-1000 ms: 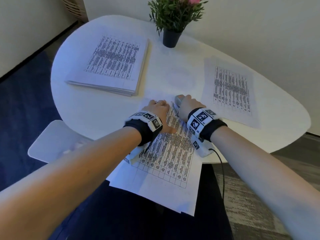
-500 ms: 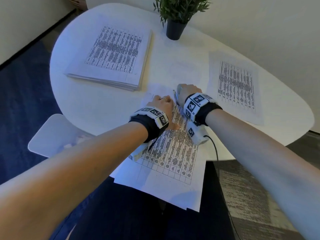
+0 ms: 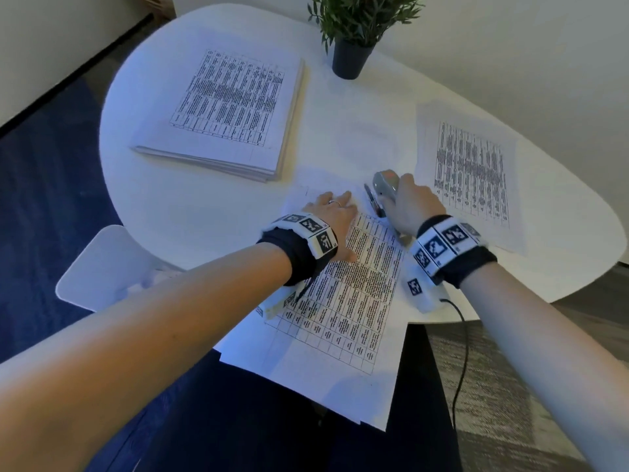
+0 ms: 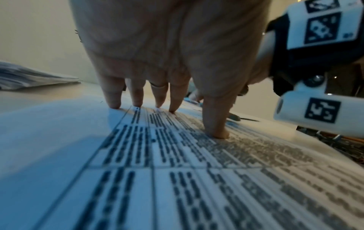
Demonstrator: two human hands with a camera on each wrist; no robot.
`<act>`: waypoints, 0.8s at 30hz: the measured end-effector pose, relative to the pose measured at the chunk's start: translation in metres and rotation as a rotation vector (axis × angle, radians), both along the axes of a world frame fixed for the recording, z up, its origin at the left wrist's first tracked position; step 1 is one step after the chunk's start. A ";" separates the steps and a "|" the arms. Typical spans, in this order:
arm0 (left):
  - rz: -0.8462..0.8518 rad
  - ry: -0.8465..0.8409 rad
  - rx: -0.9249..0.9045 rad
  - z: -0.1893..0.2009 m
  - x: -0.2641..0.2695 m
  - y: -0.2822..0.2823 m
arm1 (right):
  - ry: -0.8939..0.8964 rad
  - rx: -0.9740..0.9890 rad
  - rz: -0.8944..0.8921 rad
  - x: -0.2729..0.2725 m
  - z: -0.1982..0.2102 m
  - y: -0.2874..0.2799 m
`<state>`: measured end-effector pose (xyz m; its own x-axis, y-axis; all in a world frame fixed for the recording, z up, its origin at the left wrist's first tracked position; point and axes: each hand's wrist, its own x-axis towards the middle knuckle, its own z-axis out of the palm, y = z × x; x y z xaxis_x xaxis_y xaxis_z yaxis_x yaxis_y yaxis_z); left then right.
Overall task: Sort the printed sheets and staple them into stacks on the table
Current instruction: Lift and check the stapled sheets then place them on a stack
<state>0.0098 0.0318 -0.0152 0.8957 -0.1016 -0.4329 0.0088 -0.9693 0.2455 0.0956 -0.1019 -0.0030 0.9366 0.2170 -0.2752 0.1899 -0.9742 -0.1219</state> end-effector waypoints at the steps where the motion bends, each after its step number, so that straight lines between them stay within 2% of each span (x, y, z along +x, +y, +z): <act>1: -0.021 0.023 -0.010 0.001 0.002 -0.003 | 0.013 -0.046 0.002 -0.002 -0.002 -0.008; 7: -0.102 0.081 0.066 0.002 0.010 -0.010 | 0.000 -0.198 0.030 -0.007 -0.006 -0.014; 12: -0.100 0.059 0.065 -0.003 0.009 -0.008 | -0.009 -0.195 0.047 -0.004 0.000 -0.001; 16: -0.092 0.049 0.072 -0.001 0.008 -0.008 | 0.042 -0.152 0.141 -0.004 0.001 0.012; 21: -0.071 0.058 0.069 0.002 0.006 -0.008 | -0.069 -0.168 0.068 0.002 0.001 0.013; 24: -0.068 0.058 0.075 0.004 0.005 -0.009 | -0.047 -0.184 0.060 0.009 0.001 0.017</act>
